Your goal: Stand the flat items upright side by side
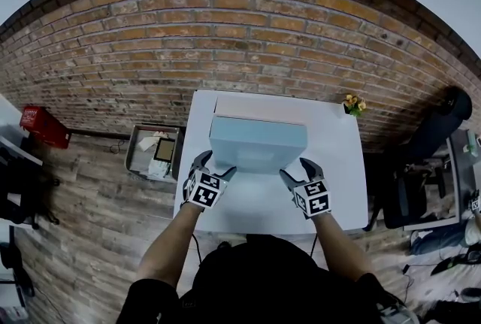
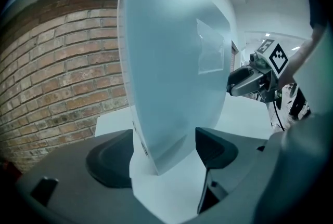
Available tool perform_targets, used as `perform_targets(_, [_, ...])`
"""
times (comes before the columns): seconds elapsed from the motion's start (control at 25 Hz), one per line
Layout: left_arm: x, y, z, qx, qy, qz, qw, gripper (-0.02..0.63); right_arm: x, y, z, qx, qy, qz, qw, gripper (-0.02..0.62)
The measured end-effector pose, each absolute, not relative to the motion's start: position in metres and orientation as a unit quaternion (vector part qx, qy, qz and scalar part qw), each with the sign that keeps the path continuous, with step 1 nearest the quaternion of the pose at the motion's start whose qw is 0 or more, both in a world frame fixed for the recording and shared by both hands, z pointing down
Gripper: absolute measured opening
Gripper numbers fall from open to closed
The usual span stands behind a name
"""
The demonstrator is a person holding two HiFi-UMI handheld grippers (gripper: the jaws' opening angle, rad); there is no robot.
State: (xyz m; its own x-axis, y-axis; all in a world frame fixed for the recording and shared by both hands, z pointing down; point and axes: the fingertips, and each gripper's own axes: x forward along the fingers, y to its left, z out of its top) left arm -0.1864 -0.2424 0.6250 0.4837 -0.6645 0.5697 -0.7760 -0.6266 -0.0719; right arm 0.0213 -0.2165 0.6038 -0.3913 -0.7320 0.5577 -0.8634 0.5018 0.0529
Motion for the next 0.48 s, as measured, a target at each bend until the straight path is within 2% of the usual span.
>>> perform_targets(0.48, [-0.214,-0.223,0.621,0.846,-0.437,0.284,0.111,0.394,0.027,-0.205,0.599,0.502,-0.82,0.137,0.24,0.337])
